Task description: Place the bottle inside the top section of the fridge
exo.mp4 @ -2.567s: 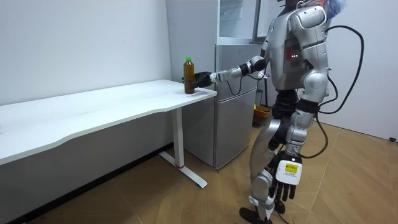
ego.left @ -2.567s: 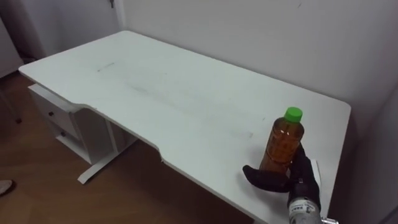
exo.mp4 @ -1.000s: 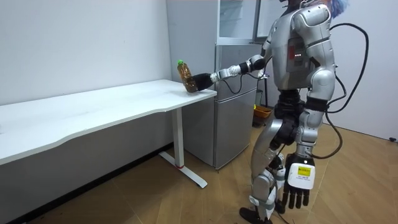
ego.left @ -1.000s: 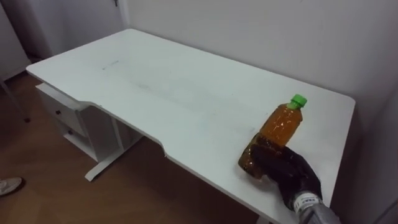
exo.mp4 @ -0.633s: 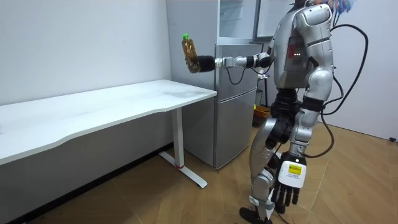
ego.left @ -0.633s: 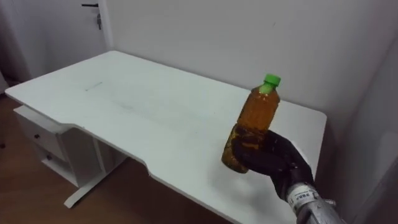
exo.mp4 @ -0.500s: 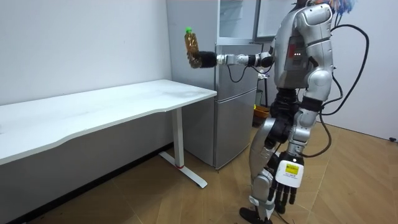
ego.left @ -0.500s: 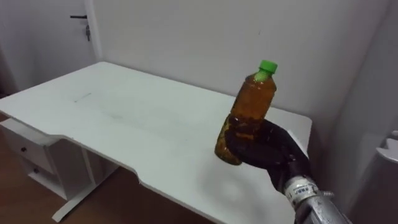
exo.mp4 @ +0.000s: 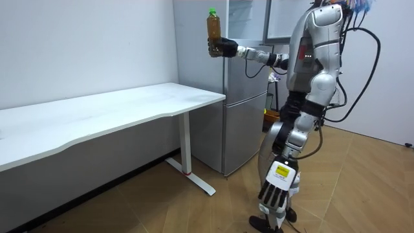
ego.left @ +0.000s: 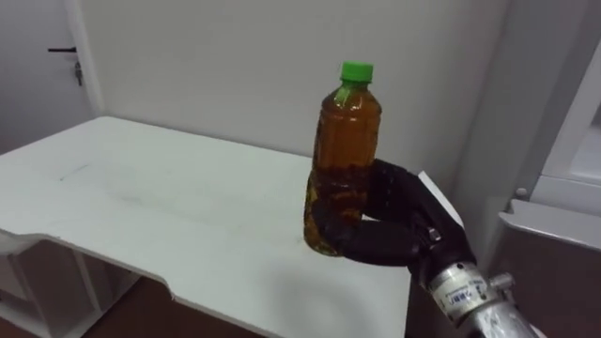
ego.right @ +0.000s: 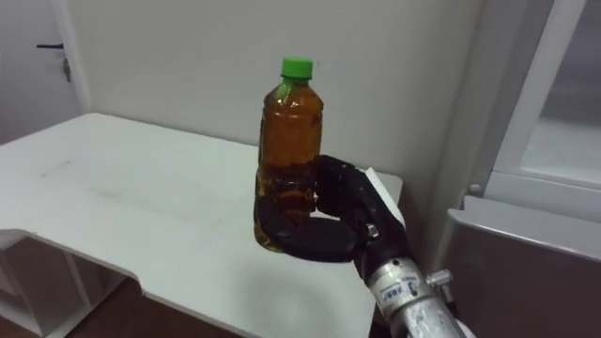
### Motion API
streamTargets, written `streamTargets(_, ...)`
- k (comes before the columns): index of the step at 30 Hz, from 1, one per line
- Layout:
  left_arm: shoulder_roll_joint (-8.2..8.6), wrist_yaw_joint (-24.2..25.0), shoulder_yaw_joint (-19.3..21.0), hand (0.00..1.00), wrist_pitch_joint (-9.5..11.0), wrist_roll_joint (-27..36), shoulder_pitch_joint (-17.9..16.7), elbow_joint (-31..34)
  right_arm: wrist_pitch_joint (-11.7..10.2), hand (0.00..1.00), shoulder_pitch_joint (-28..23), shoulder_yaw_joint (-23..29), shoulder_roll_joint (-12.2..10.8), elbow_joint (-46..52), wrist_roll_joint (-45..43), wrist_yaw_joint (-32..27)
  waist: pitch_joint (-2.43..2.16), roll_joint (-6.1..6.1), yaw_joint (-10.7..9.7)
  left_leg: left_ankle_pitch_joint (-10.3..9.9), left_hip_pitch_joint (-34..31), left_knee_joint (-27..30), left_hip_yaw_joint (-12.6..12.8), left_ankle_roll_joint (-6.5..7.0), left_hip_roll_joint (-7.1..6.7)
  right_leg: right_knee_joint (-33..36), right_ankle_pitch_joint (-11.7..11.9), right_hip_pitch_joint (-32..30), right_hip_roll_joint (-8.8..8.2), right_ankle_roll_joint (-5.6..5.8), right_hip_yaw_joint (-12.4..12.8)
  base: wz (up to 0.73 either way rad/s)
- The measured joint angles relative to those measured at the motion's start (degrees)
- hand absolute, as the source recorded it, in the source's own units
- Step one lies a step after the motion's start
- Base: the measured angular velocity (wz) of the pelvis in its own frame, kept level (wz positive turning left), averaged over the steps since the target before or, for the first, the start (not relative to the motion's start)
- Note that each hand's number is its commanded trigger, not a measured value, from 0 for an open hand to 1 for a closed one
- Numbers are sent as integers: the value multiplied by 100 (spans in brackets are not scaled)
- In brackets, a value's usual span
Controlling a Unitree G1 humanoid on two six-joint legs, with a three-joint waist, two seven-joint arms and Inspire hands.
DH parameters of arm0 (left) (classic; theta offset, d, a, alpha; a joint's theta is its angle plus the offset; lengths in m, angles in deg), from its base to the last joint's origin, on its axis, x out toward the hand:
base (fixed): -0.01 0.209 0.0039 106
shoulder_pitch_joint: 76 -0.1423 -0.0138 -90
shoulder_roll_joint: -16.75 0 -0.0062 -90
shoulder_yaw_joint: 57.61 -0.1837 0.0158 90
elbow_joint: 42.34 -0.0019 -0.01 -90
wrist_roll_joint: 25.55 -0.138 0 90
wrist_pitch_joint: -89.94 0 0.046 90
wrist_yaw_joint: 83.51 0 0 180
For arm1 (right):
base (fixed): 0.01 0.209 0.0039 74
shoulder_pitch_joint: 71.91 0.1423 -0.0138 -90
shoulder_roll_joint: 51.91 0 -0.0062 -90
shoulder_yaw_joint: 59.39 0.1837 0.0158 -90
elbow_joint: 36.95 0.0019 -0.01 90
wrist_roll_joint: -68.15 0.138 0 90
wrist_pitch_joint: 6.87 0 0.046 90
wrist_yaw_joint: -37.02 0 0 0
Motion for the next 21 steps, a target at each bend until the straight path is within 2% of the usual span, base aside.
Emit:
streamTargets(4,0,34,140,0,2,-88,38,9,28,100,-8,228,48,77,-297,-15,-5,-7,-54,-7,8,-13,66,8,5,1,10,6,9,10,63,-8)
streamTargets(9,6,34,159,0,2,-258,37,29,77,100,-185,621,83,715,-324,-27,-12,-13,-169,-50,121,-86,211,36,22,13,20,21,4,27,168,-14)
streamTargets(13,5,37,254,0,4,-376,30,16,77,100,-198,941,87,1049,-375,-12,-8,-6,-353,-93,207,-74,242,56,25,14,30,101,7,42,140,-4)
streamTargets(16,-10,63,367,0,14,-383,9,20,75,100,-213,1131,152,1154,-382,-7,-3,23,-445,-194,304,-52,320,66,61,17,37,197,53,55,304,-22)
streamTargets(19,-45,117,366,0,32,-384,-17,21,72,100,-387,1292,258,1317,-390,-7,-29,26,-528,-282,328,44,407,63,95,19,37,233,90,55,445,-18)
streamTargets(21,-47,138,375,0,37,-470,-57,19,73,100,-502,1429,274,1402,-431,5,-46,-3,-708,-282,324,50,441,62,102,27,38,215,93,54,477,-6)
